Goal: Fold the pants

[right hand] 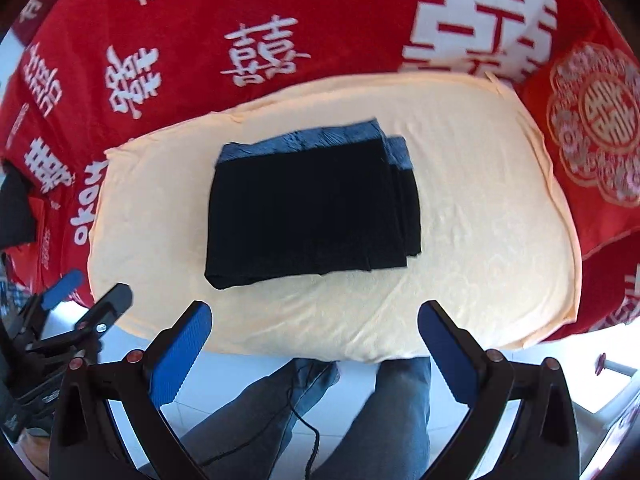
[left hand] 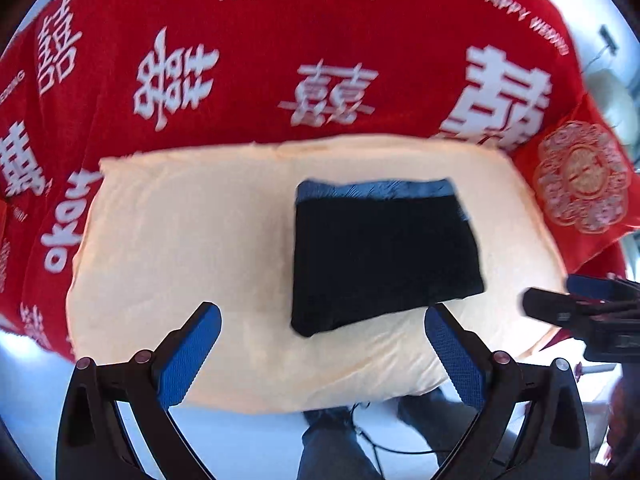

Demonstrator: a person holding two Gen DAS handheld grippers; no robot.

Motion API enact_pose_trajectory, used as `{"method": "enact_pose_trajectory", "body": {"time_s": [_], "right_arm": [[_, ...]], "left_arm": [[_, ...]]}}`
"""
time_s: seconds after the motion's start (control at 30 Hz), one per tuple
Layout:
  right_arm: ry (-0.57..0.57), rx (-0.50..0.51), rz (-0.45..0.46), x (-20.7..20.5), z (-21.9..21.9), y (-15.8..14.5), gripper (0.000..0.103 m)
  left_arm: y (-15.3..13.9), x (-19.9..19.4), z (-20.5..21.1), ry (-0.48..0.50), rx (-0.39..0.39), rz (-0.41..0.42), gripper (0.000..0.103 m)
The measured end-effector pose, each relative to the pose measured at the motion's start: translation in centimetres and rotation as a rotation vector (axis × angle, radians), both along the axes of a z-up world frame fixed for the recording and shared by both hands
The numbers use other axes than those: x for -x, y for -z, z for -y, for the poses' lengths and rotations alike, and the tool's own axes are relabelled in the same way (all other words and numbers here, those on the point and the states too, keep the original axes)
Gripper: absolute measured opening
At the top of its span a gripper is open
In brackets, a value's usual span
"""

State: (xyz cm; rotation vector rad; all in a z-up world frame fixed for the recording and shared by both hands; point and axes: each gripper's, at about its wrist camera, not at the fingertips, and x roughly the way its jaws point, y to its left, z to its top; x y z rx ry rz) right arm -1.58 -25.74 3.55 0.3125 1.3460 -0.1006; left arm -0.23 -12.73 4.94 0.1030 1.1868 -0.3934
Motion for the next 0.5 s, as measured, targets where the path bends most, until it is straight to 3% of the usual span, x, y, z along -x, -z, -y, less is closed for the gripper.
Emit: {"method": "enact_pose_trajectory", "body": {"time_s": [0.07,0.33,0.5], "right_arm": [[-0.019,0.002,-0.009,-0.2,-0.2,0.1,0.103],[-0.07,0.02,-0.032,1.4,1.4,-0.9,0.103],[-0.071,-0.028,-0.078,2.3,3.1,-0.2,0.103]], "left_arm": [[-0.4,0.1,0.3,0.006,0.011,-0.007,0.102],[0.5,1.6,3.5,-0.057,-0.101,-0.107,0.102],[-0.3,2.6,5.3,-0.07,-0.137,-0.093,0.102]]}}
